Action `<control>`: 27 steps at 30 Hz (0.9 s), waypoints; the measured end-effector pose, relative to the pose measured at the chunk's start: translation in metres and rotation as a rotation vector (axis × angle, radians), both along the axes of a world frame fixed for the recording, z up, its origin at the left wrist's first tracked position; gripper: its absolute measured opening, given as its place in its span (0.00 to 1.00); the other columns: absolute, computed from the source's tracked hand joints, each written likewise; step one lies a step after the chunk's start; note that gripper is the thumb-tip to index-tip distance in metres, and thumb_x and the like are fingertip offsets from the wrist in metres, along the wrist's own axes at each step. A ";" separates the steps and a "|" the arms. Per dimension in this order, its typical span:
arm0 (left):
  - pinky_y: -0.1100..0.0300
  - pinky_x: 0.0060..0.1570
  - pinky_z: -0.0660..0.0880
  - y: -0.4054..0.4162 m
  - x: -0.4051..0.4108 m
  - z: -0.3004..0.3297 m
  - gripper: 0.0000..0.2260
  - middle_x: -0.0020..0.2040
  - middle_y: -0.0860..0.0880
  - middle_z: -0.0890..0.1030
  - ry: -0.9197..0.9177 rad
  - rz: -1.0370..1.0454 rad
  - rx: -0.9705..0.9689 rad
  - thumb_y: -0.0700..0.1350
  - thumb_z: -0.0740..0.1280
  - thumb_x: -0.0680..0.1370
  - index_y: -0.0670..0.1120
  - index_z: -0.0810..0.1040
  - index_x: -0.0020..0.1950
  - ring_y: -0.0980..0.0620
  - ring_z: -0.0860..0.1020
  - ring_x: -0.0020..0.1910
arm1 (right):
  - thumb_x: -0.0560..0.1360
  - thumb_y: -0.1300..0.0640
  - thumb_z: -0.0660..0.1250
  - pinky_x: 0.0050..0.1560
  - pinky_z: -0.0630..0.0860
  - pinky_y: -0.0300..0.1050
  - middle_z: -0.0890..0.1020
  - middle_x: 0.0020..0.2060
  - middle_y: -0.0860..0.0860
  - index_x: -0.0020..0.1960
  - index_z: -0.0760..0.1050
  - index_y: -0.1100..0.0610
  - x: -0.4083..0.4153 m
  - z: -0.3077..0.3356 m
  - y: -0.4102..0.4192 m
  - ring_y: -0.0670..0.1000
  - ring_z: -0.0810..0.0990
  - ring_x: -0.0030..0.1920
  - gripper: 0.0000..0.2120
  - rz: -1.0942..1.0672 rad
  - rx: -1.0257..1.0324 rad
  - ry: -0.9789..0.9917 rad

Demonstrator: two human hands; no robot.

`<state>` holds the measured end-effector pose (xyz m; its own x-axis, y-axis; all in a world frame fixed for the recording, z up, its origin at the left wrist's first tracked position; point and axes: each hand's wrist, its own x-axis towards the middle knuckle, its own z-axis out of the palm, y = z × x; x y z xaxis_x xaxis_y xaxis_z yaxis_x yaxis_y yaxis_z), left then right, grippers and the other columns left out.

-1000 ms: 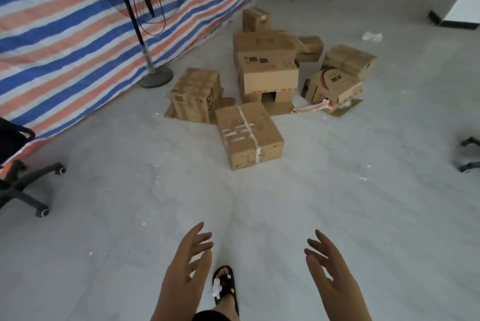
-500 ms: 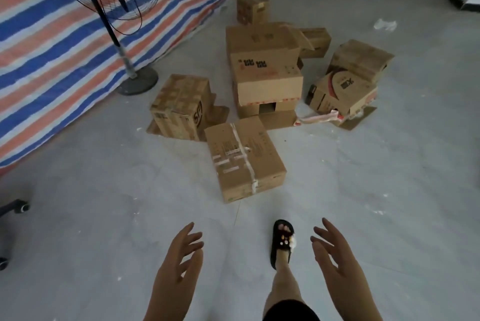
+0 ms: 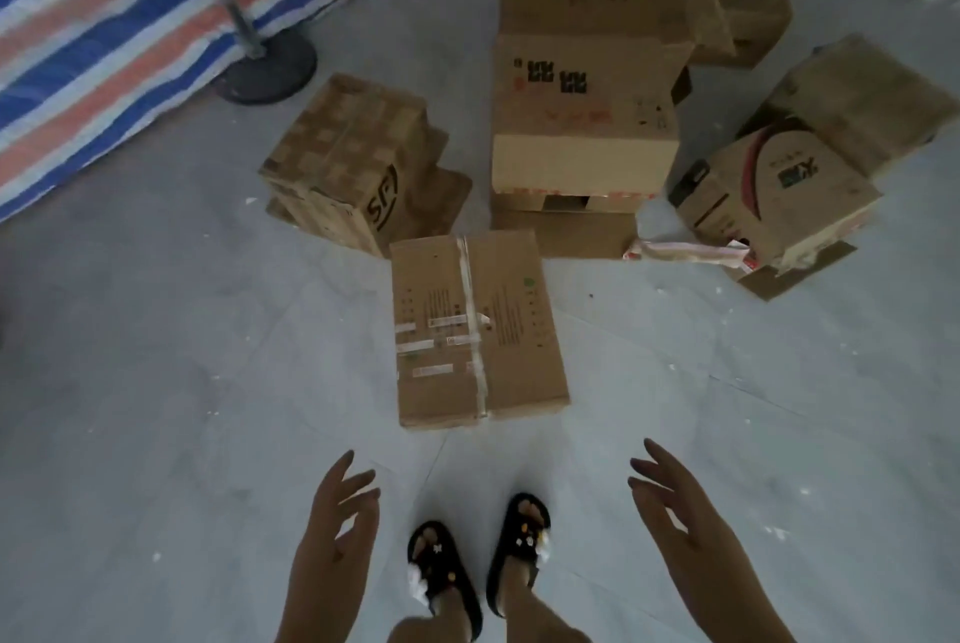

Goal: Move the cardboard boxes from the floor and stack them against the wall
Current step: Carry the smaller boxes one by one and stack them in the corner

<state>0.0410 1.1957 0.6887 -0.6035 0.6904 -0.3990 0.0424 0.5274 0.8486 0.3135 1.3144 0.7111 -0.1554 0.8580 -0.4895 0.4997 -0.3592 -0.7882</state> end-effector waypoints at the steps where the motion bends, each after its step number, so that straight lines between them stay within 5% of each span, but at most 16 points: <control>1: 0.57 0.51 0.75 0.013 -0.006 -0.032 0.22 0.56 0.57 0.78 0.004 0.035 -0.032 0.79 0.62 0.57 0.82 0.67 0.51 0.67 0.78 0.49 | 0.75 0.63 0.65 0.44 0.71 0.21 0.79 0.56 0.47 0.59 0.69 0.39 -0.006 -0.028 0.018 0.33 0.78 0.51 0.21 0.001 -0.018 -0.006; 4: 0.55 0.50 0.74 0.059 -0.018 -0.134 0.14 0.56 0.55 0.78 -0.023 0.080 -0.118 0.68 0.65 0.69 0.81 0.66 0.51 0.67 0.78 0.49 | 0.76 0.60 0.64 0.42 0.70 0.21 0.79 0.58 0.47 0.62 0.69 0.43 -0.023 -0.136 0.069 0.33 0.78 0.50 0.19 -0.009 -0.046 -0.058; 7: 0.56 0.53 0.71 0.093 -0.028 -0.253 0.19 0.59 0.52 0.75 -0.002 0.120 -0.180 0.45 0.61 0.80 0.61 0.66 0.68 0.51 0.76 0.57 | 0.78 0.55 0.62 0.41 0.69 0.23 0.76 0.61 0.48 0.70 0.67 0.50 -0.041 -0.252 0.111 0.41 0.76 0.52 0.20 -0.007 -0.037 -0.156; 9: 0.55 0.56 0.68 0.111 -0.035 -0.322 0.21 0.64 0.51 0.71 -0.014 0.195 -0.251 0.45 0.60 0.80 0.51 0.63 0.73 0.50 0.72 0.61 | 0.79 0.52 0.60 0.48 0.69 0.29 0.74 0.64 0.50 0.71 0.65 0.51 -0.050 -0.323 0.132 0.44 0.74 0.57 0.21 0.006 -0.045 -0.196; 13: 0.49 0.71 0.60 0.118 -0.053 -0.445 0.27 0.76 0.47 0.60 -0.252 0.461 -0.330 0.50 0.62 0.80 0.52 0.55 0.76 0.48 0.61 0.73 | 0.80 0.48 0.58 0.65 0.64 0.47 0.63 0.72 0.55 0.76 0.57 0.55 -0.053 -0.450 0.155 0.54 0.68 0.68 0.27 0.032 -0.103 -0.315; 16: 0.49 0.70 0.62 0.111 -0.060 -0.498 0.24 0.71 0.52 0.67 -0.297 0.435 -0.323 0.51 0.61 0.80 0.52 0.61 0.75 0.50 0.65 0.70 | 0.80 0.48 0.58 0.67 0.64 0.50 0.67 0.71 0.54 0.76 0.57 0.56 -0.047 -0.511 0.161 0.55 0.67 0.69 0.28 -0.078 -0.219 -0.266; 21: 0.45 0.67 0.64 0.109 -0.064 -0.503 0.21 0.64 0.55 0.69 -0.326 0.426 -0.278 0.51 0.62 0.80 0.53 0.64 0.73 0.54 0.66 0.62 | 0.80 0.50 0.60 0.68 0.67 0.56 0.73 0.49 0.35 0.71 0.67 0.51 -0.048 -0.516 0.160 0.46 0.71 0.58 0.20 -0.273 -0.274 -0.074; 27: 0.42 0.59 0.69 0.138 -0.069 -0.392 0.11 0.55 0.57 0.74 -0.374 0.571 -0.153 0.51 0.61 0.80 0.54 0.71 0.62 0.52 0.72 0.58 | 0.80 0.50 0.60 0.56 0.73 0.59 0.79 0.45 0.32 0.59 0.75 0.41 -0.063 -0.402 0.176 0.42 0.75 0.50 0.10 -0.389 -0.236 0.071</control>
